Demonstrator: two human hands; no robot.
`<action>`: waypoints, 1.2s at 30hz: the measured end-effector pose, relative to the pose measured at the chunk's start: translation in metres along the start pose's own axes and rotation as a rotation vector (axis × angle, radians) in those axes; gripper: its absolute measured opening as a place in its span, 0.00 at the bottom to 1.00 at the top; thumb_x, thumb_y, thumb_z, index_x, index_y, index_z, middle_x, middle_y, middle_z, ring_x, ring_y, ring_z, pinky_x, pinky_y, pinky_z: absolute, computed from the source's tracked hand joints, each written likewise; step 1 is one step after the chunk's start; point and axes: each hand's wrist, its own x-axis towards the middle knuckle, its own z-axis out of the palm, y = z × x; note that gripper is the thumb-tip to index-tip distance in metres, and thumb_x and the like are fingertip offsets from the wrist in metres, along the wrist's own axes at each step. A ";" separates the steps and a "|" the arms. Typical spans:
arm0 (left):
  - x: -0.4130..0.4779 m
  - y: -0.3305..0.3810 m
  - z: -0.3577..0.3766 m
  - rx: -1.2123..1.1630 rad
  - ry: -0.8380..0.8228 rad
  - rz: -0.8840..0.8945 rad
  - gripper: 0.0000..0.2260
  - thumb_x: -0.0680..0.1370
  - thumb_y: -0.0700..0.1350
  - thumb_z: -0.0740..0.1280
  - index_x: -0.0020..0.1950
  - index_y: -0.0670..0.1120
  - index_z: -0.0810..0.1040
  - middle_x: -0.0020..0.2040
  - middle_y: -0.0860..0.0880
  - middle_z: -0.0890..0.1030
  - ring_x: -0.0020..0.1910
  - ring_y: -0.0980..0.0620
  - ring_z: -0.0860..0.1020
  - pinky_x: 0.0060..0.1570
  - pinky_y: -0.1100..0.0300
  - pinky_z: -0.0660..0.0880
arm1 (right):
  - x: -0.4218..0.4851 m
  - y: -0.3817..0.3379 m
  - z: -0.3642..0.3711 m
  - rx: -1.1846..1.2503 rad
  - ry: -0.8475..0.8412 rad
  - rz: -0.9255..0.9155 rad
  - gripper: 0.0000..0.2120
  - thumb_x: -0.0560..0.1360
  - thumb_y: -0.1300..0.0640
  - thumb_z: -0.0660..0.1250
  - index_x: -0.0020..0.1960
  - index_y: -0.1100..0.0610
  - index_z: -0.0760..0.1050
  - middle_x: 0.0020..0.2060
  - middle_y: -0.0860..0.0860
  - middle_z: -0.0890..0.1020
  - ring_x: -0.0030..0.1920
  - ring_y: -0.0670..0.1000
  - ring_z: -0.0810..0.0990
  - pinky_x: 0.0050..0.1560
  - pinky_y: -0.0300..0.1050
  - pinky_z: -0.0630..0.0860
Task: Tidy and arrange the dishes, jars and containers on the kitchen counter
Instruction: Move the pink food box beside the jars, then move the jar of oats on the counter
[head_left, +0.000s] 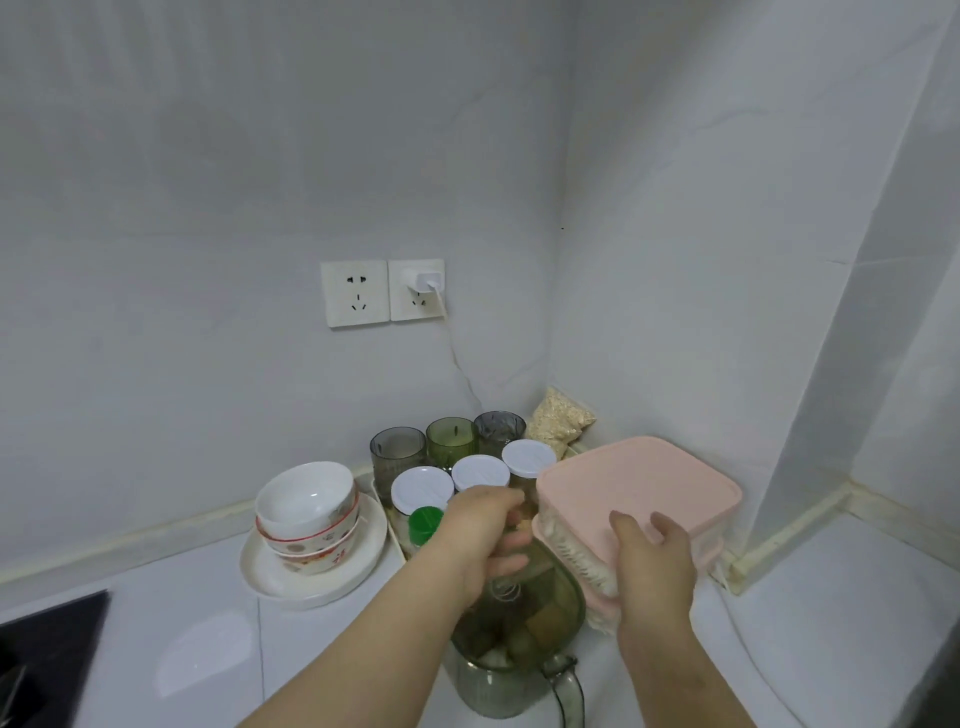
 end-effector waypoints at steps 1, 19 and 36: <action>-0.007 0.003 -0.010 -0.009 0.021 0.026 0.03 0.79 0.44 0.62 0.46 0.46 0.74 0.44 0.47 0.77 0.41 0.51 0.78 0.38 0.57 0.78 | -0.012 -0.004 0.007 -0.004 -0.023 -0.023 0.25 0.73 0.52 0.66 0.69 0.53 0.66 0.66 0.56 0.69 0.65 0.60 0.69 0.65 0.59 0.68; -0.173 -0.030 -0.281 -0.232 0.431 0.284 0.04 0.78 0.42 0.62 0.46 0.47 0.76 0.42 0.48 0.79 0.41 0.52 0.79 0.43 0.58 0.75 | -0.302 0.011 0.159 -0.018 -0.811 0.184 0.04 0.77 0.57 0.61 0.45 0.54 0.73 0.48 0.53 0.76 0.48 0.52 0.74 0.50 0.46 0.69; -0.311 -0.090 -0.442 -0.504 0.973 0.278 0.03 0.79 0.43 0.62 0.46 0.47 0.74 0.41 0.49 0.79 0.40 0.52 0.78 0.42 0.59 0.75 | -0.492 0.059 0.243 -0.225 -1.383 0.382 0.13 0.78 0.57 0.61 0.61 0.60 0.73 0.48 0.54 0.79 0.51 0.54 0.76 0.53 0.48 0.71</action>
